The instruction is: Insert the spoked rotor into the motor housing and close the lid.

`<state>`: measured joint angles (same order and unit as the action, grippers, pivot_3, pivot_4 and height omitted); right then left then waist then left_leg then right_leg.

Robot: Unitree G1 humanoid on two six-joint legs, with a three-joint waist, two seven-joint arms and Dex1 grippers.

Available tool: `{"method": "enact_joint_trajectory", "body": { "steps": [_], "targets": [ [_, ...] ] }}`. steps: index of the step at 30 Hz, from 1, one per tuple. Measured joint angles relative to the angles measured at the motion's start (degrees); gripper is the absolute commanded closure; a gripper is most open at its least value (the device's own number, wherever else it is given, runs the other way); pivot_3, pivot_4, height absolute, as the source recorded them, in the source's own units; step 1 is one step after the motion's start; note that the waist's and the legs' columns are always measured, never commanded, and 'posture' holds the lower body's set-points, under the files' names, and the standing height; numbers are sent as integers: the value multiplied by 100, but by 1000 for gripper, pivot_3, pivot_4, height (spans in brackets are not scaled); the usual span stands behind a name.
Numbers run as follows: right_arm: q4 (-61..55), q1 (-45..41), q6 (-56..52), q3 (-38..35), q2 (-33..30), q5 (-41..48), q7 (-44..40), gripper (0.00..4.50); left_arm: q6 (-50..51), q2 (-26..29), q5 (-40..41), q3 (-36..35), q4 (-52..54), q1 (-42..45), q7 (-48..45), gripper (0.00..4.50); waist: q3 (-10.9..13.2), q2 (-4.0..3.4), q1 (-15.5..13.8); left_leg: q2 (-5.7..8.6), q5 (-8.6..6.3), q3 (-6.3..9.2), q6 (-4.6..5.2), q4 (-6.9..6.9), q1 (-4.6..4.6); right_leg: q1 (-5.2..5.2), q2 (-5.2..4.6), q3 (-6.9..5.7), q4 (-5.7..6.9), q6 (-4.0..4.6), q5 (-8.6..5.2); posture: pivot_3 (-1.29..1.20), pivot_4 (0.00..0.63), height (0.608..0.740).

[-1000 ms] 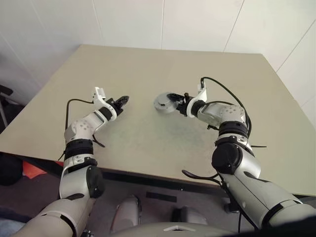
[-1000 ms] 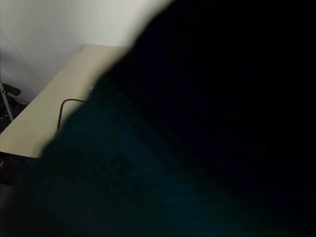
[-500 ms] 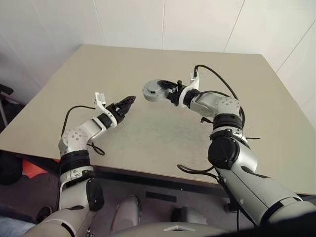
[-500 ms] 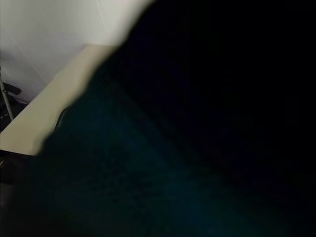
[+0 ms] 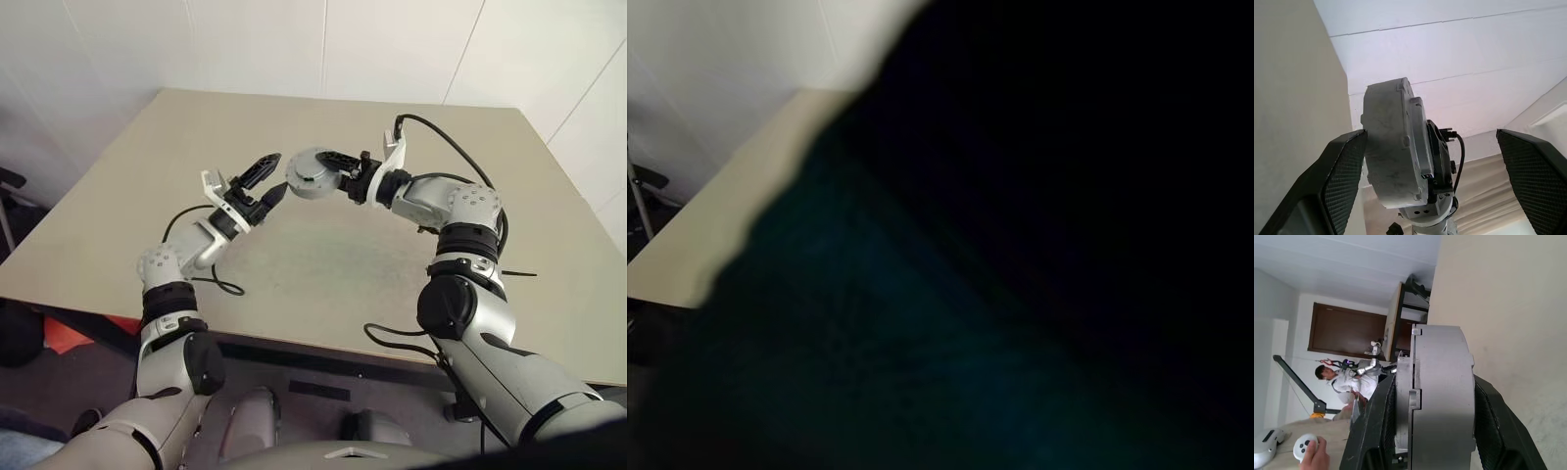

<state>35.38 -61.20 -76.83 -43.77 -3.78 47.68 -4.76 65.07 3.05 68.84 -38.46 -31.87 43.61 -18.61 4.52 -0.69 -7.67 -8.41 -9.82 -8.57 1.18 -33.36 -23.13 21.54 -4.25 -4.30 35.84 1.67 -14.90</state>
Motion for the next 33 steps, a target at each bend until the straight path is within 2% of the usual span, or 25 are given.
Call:
{"method": "enact_joint_trajectory", "body": {
  "steps": [10, 32, 33],
  "targets": [
    [-308, 20, -291, 72, 218, 185, 184, 2389, -135, -125, -238, 434, -643, 405, -399, 34, 0, 0, -40, 0, 2, 0, -4, 2, 0, -1, 0, 0, -2, -8, 5, 0, 0, 740],
    [112, 38, 301, 141, -54, 187, 270, 2389, -259, -91, -269, 532, -163, -48, -486, 34, 0, 0, -85, -1, 11, 1, -19, 1, 3, -6, 0, 0, 0, -14, 15, 0, 0, 740],
    [114, 38, 305, 154, -55, 187, 270, 2389, -306, -99, -280, 540, -169, -44, -487, 216, 0, 0, -85, -1, 11, 1, -19, 1, 3, -5, 0, 0, 0, -14, 15, 0, 0, 740]
  ]
}}
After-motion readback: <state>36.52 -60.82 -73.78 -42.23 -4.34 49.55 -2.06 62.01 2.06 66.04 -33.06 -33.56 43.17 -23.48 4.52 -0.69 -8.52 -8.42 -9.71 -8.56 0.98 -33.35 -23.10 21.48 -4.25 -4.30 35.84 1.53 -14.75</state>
